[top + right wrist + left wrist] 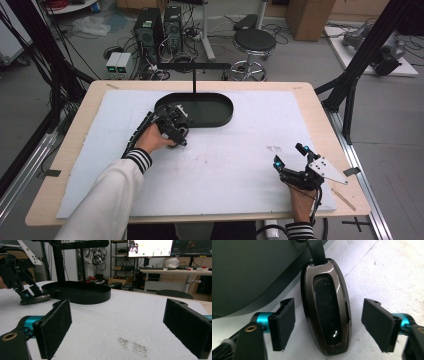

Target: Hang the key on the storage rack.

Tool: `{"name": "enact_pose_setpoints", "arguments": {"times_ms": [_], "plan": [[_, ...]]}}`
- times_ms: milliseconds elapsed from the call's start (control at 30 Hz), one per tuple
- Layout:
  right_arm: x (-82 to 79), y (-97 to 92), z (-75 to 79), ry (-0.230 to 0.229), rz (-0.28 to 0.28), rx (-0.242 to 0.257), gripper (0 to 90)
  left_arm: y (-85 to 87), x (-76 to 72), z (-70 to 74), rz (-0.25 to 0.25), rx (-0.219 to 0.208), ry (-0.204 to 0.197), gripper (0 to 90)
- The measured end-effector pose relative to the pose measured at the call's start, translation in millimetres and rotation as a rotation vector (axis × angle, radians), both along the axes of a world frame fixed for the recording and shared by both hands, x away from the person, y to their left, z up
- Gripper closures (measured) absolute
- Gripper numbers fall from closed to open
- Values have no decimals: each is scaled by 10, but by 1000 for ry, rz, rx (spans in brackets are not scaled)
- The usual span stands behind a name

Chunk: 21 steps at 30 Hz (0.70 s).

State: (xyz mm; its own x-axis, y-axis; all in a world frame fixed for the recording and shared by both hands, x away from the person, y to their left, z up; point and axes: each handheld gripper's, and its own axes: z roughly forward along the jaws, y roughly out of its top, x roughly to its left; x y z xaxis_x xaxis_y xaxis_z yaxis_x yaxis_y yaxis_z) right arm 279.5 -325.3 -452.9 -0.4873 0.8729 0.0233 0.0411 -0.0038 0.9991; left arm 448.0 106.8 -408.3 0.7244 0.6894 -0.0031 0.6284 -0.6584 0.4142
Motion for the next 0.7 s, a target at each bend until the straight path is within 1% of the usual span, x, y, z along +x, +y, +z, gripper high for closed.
{"name": "enact_pose_setpoints", "arguments": {"times_ms": [133, 233, 300, 367, 400, 533, 600, 633, 700], "plan": [[0, 1, 0, -1, 0, 1, 73, -43, 5, 12, 1, 17, -1, 302], [0, -1, 0, 0, 0, 0, 72, -70, 15, 17, 13, 25, 11, 314], [0, -4, 0, 4, 3, 3, 73, -86, 18, 14, 19, 37, 8, 335], [-1, -5, -1, 5, 4, 5, 72, -92, 23, 9, 26, 44, 19, 335], [-1, -5, 0, 5, 3, 3, 72, -93, 26, 0, 30, 53, 13, 339], [0, -7, 0, 3, 3, 2, 73, -87, 35, -5, 43, 54, 18, 356], [0, -6, 0, 3, 3, 2, 73, -87, 35, -2, 43, 51, 23, 418], [1, -8, 0, 3, 4, 3, 73, -91, 30, 0, 43, 68, 20, 430], [6, -12, 0, -2, 4, 2, 73, -96, 30, -6, 53, 65, 27, 465]]}}
